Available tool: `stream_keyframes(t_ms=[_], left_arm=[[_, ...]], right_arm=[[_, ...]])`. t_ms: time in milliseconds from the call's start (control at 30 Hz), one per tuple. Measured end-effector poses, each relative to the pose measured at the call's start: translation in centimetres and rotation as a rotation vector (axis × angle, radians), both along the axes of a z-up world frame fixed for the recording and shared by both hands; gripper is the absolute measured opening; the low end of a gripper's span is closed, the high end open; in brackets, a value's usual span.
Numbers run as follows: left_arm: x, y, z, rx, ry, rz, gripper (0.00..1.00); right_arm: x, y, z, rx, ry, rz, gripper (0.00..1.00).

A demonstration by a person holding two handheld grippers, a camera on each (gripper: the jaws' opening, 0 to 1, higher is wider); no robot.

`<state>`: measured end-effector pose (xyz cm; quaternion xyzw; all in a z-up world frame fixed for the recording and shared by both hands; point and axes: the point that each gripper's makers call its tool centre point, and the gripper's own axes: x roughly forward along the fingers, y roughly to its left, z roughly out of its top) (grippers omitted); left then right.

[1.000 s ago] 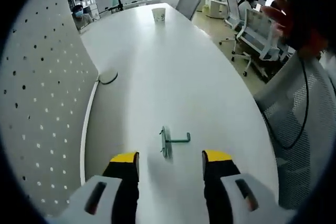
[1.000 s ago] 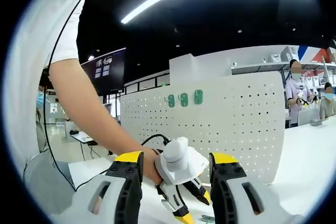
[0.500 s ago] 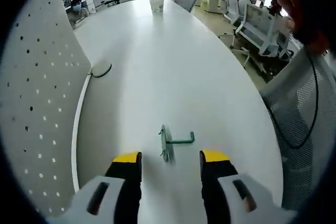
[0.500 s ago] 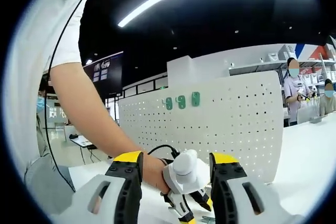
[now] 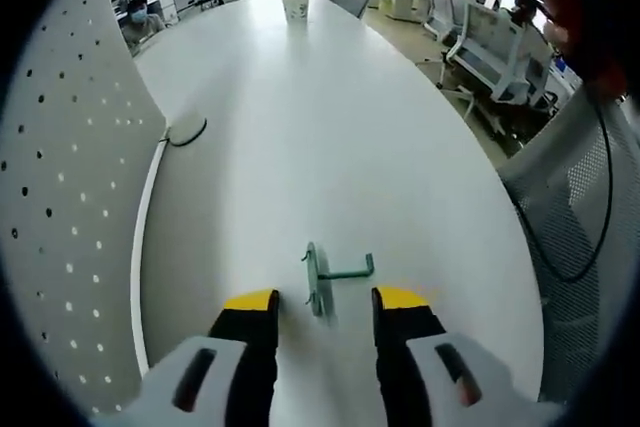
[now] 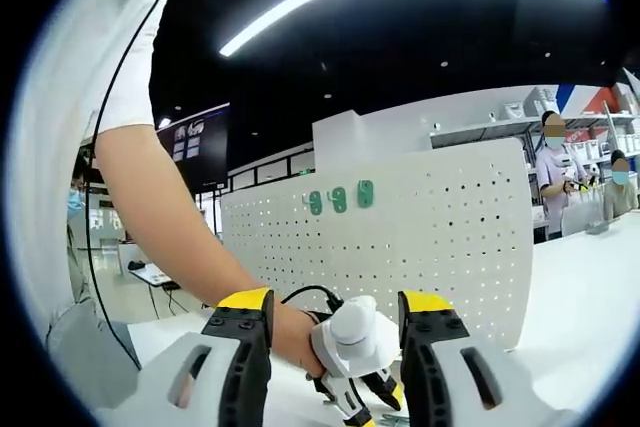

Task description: Insert the hook assembly into the mounting plate slot until the hook locks in place.

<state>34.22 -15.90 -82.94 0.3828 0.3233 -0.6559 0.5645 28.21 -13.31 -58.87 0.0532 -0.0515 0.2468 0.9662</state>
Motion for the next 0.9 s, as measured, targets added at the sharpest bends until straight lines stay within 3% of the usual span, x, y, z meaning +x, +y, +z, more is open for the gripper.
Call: stream_keyframes(t_ms=[433, 633, 900], left_arm=[[0.65, -0.23, 0.03, -0.017, -0.004, 0.067, 0.23], [0.97, -0.16, -0.05, -0.017, -0.011, 0.098, 0.06], [1.03, -0.06, 0.03, -0.009, -0.023, 0.096, 0.03]], right_arm=[[0.01, -0.06, -0.16, -0.009, 0.012, -0.004, 0.45], [0.05, -0.44, -0.07, 0.002, 0.01, -0.014, 0.43], [0.13, -0.63, -0.02, 0.011, 0.009, -0.021, 0.43]])
